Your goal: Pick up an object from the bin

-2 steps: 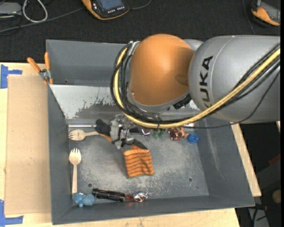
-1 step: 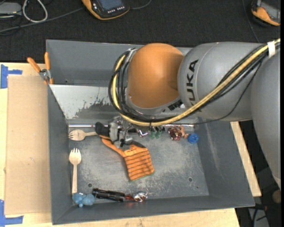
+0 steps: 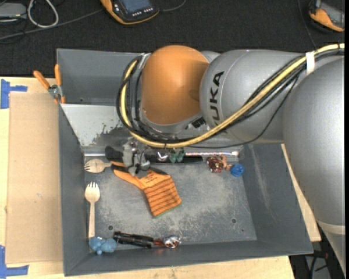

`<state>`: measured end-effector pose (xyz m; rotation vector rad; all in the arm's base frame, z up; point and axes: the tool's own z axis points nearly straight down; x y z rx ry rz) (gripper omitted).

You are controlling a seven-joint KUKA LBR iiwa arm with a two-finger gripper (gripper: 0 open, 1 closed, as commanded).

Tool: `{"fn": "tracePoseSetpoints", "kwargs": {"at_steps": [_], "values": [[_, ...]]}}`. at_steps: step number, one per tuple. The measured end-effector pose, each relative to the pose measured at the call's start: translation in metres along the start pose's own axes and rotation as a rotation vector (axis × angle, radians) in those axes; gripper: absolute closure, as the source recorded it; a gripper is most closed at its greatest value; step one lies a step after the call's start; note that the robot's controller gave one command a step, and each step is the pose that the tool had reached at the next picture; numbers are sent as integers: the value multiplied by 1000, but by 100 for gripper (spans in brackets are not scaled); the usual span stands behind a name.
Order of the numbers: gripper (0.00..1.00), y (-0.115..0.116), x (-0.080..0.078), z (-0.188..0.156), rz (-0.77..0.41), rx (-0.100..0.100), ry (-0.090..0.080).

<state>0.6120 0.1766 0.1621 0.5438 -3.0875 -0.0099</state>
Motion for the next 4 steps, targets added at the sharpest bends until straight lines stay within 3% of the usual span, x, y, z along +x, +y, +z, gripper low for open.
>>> {"fn": "tracePoseSetpoints", "kwargs": {"at_steps": [1,2,3,4], "values": [[100,-10,-3,8,-32,1,-7],[100,7,-8,-24,-89,-1,-16],[100,7,-5,-12,-87,0,-7],[100,15,-13,-19,-140,0,-14]]}}
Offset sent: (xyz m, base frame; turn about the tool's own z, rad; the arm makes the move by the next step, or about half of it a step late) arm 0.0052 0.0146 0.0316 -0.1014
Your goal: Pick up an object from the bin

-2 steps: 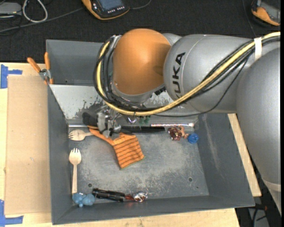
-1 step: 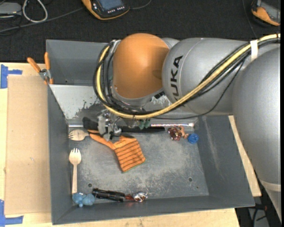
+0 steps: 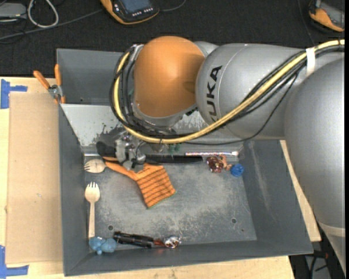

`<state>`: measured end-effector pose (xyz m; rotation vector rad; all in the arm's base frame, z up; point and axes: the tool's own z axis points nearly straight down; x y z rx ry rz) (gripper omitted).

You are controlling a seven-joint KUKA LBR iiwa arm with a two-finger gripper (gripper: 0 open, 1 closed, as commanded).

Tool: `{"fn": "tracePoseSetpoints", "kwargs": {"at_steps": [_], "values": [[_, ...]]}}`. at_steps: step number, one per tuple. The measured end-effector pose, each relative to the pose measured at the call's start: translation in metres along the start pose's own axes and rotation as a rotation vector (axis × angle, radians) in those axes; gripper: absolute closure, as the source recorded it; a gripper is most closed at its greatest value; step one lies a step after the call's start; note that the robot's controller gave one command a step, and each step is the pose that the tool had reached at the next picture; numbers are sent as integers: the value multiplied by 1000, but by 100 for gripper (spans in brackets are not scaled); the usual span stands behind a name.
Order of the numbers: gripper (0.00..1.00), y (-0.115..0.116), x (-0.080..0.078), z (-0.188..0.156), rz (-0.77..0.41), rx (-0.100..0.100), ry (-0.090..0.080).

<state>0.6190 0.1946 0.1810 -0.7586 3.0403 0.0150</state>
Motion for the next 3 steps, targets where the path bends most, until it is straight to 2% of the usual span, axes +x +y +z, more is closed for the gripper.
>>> {"fn": "tracePoseSetpoints", "kwargs": {"at_steps": [1,3], "values": [[100,-5,5,10,16,-1,6],[100,-2,-1,-1,9,-2,1]]}}
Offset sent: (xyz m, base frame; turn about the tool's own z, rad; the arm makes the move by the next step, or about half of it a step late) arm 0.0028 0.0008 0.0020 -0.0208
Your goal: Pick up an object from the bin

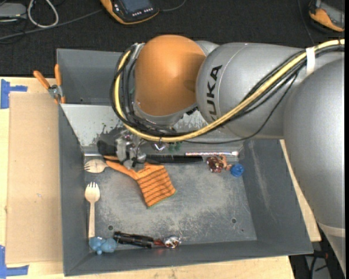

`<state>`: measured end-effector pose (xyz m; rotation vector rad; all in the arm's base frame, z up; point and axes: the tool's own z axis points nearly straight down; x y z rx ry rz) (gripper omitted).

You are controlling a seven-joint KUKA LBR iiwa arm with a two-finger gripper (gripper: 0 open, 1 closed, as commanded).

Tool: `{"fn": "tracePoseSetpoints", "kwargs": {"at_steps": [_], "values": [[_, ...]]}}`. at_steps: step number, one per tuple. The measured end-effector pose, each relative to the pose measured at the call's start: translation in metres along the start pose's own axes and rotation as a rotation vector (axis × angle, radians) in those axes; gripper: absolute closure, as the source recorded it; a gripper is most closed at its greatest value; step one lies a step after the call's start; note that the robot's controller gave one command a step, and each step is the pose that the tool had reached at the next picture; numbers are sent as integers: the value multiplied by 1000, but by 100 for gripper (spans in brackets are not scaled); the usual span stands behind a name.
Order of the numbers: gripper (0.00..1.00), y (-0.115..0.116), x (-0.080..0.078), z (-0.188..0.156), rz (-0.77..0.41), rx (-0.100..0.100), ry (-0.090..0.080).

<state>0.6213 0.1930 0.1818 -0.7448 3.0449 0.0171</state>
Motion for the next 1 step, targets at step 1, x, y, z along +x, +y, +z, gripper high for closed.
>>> {"fn": "tracePoseSetpoints", "kwargs": {"at_steps": [1], "values": [[100,-5,7,2,49,0,0]]}}
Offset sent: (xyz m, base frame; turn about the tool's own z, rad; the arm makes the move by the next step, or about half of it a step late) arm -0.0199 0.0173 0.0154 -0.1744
